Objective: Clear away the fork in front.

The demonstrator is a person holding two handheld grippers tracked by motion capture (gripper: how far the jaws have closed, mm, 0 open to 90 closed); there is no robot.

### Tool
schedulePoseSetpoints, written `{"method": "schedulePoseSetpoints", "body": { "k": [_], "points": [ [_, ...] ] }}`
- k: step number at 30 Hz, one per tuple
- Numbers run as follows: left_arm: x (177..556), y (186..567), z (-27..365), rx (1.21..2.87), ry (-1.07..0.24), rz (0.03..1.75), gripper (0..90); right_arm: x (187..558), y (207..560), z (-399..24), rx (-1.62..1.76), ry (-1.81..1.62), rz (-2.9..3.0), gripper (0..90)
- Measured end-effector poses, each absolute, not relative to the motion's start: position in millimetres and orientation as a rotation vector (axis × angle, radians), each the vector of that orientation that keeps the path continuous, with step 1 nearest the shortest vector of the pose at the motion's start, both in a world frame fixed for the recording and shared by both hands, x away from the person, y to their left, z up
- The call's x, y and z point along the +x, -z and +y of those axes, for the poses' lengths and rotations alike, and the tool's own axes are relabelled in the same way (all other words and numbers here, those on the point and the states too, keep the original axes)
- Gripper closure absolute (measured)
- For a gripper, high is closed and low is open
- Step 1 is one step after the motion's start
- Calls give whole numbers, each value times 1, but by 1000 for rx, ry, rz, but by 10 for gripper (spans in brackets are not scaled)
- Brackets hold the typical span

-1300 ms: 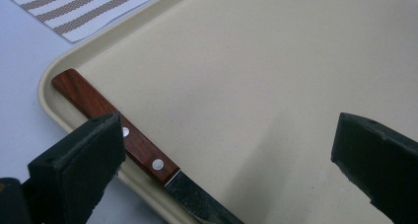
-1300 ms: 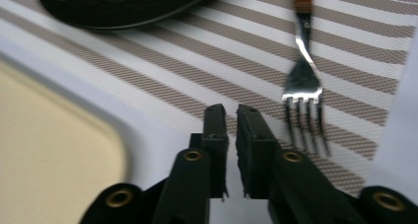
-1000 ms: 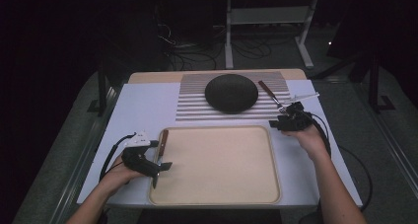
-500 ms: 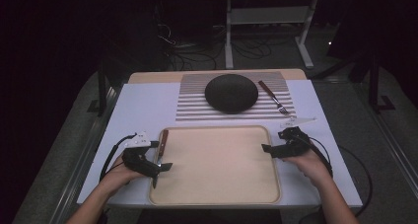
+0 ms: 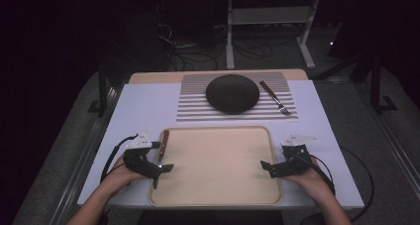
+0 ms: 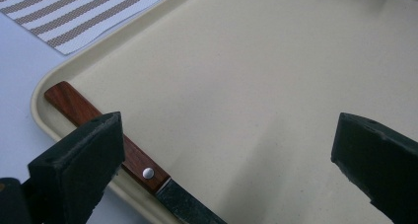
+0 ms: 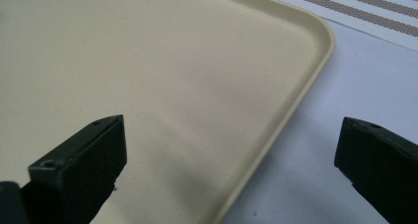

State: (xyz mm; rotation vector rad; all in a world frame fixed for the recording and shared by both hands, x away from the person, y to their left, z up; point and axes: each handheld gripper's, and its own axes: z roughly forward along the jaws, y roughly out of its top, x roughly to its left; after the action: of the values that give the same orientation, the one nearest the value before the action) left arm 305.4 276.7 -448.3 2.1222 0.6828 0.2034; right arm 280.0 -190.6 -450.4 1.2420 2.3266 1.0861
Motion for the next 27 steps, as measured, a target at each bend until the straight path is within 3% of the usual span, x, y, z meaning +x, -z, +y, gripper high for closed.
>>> {"method": "schedulePoseSetpoints", "body": {
  "k": [27],
  "points": [
    [307,449,275,2127,-196,669,0,303,448,-185,1244,-985,2441,0]
  ]
}}
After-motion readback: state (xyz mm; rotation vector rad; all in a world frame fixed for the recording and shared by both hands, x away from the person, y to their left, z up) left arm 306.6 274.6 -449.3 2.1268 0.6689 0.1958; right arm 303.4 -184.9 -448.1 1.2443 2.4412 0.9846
